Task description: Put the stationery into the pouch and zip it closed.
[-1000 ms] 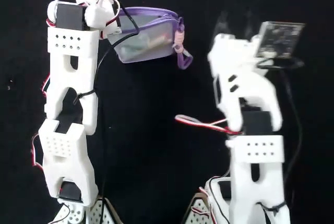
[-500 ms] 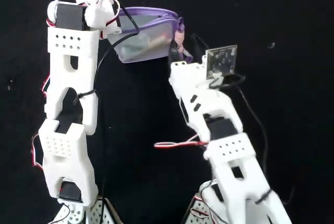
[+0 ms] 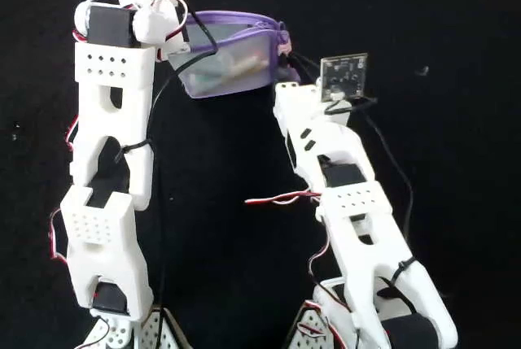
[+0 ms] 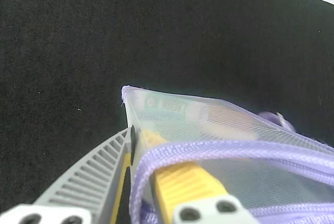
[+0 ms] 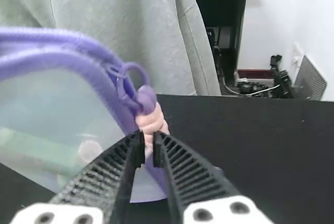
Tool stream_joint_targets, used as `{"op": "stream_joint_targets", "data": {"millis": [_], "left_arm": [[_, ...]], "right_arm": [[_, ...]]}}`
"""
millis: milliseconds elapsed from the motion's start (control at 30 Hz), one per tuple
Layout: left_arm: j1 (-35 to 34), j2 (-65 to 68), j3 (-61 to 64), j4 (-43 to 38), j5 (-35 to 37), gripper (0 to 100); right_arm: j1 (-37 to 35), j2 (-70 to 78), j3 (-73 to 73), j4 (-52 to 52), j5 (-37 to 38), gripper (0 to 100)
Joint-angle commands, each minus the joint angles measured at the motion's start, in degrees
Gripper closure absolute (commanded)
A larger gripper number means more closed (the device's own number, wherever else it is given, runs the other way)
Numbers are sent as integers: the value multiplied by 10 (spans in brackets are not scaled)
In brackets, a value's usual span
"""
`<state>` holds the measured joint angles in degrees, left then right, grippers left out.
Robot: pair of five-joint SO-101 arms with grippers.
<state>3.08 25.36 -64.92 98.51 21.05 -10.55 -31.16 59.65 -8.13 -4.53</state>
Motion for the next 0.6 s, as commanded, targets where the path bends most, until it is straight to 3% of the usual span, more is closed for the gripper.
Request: {"op": "stream_joint_targets", "data": {"millis": [0, 300, 567], "left_arm": [[3, -30, -1, -7, 4, 971], [0, -30, -1, -7, 4, 970], [-1, -30, -2, -6, 4, 970]], "right_arm": [[-4, -2, -31, -14, 40, 985], [-4, -7, -35, 20, 45, 986], [-11, -124, 25, 63, 72, 952]]}}
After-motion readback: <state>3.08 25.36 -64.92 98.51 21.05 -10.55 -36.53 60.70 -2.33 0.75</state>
